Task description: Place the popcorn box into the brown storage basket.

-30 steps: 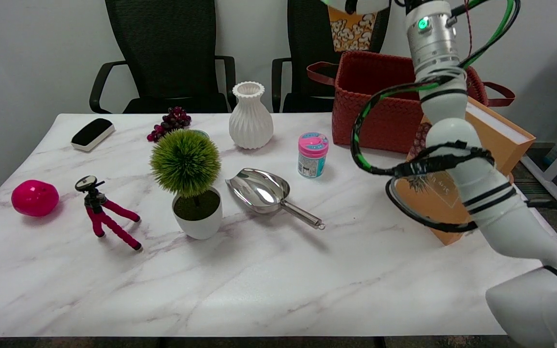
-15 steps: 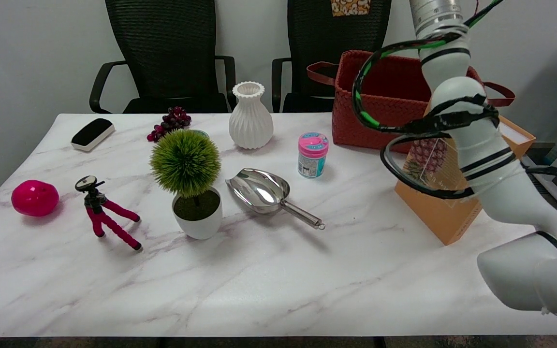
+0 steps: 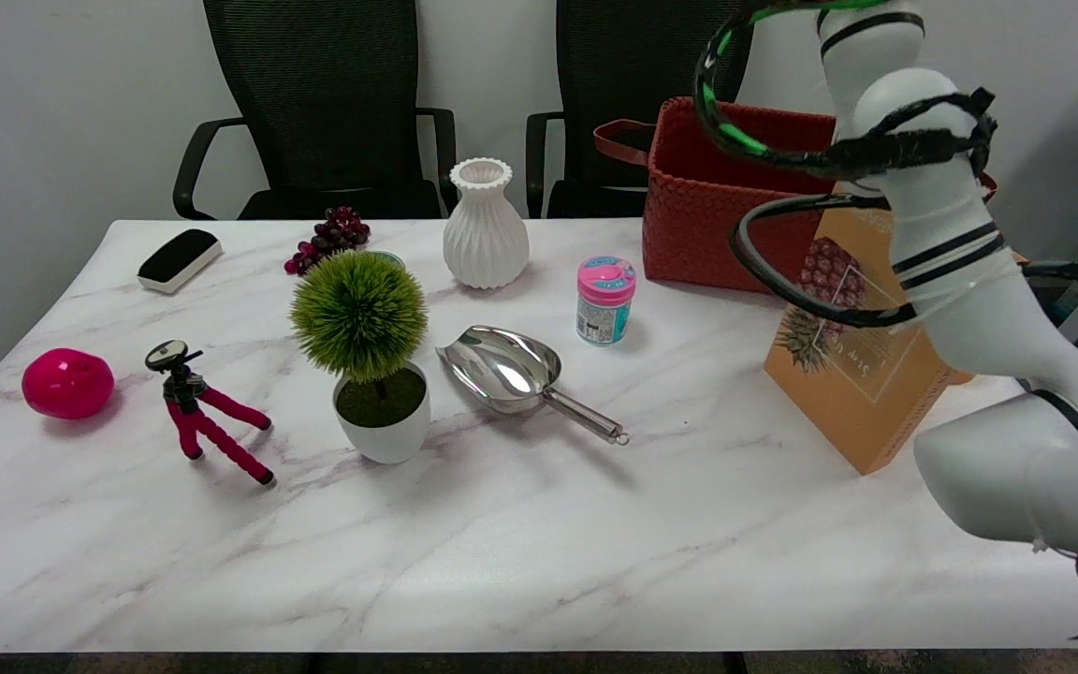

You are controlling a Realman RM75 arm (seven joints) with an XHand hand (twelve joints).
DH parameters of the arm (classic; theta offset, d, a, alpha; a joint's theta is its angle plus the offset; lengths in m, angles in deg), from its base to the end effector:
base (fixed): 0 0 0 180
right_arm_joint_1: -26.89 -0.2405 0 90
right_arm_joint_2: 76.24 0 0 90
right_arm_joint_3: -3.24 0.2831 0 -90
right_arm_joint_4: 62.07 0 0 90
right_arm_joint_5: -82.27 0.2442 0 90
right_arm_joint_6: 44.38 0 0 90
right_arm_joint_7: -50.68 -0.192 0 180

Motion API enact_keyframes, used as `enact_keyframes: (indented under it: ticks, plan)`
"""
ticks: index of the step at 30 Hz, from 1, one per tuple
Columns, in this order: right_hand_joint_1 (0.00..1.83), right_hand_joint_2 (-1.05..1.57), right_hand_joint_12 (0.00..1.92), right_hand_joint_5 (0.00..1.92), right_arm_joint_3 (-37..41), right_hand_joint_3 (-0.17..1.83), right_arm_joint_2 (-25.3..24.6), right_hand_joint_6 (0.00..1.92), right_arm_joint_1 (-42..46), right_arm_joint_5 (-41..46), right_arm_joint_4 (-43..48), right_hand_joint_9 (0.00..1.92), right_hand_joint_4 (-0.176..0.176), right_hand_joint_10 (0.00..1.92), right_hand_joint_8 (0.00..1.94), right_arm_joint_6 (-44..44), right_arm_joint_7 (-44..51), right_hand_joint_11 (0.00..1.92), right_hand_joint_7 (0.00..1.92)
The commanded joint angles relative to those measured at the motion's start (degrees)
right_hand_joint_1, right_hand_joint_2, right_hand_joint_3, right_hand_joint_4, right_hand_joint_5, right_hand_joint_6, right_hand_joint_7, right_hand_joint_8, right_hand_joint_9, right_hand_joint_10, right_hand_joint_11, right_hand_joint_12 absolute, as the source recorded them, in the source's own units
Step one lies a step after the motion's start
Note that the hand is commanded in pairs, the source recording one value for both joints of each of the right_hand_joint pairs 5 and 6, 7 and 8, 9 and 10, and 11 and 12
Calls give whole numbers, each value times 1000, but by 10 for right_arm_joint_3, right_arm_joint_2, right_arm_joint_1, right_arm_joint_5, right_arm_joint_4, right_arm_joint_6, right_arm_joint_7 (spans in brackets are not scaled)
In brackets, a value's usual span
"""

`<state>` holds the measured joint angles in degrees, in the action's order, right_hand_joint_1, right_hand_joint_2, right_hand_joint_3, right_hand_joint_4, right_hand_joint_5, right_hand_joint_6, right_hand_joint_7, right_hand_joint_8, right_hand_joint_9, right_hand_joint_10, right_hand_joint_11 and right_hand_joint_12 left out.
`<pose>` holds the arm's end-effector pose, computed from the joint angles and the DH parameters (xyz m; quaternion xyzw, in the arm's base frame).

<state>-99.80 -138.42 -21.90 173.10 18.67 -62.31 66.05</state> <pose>0.1017 -0.5269 0.3719 0.6512 -0.0141 0.5302 0.5428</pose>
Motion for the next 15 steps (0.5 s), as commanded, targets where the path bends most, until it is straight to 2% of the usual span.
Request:
enact_keyframes:
  ticks: [1,5,15]
  plan:
    - [1089,315,1664,760,-37,684,-5,760,-136,79,-106,1090,0,1090,1480,1,85,1664,1480]
    - [1089,319,1665,754,-65,677,-3,754,-178,86,-149,1083,0,1083,1477,-2,85,1665,1477]
    - [1089,317,1665,762,-70,703,-24,762,-253,74,-286,1077,0,1077,1473,-1,85,1665,1473]
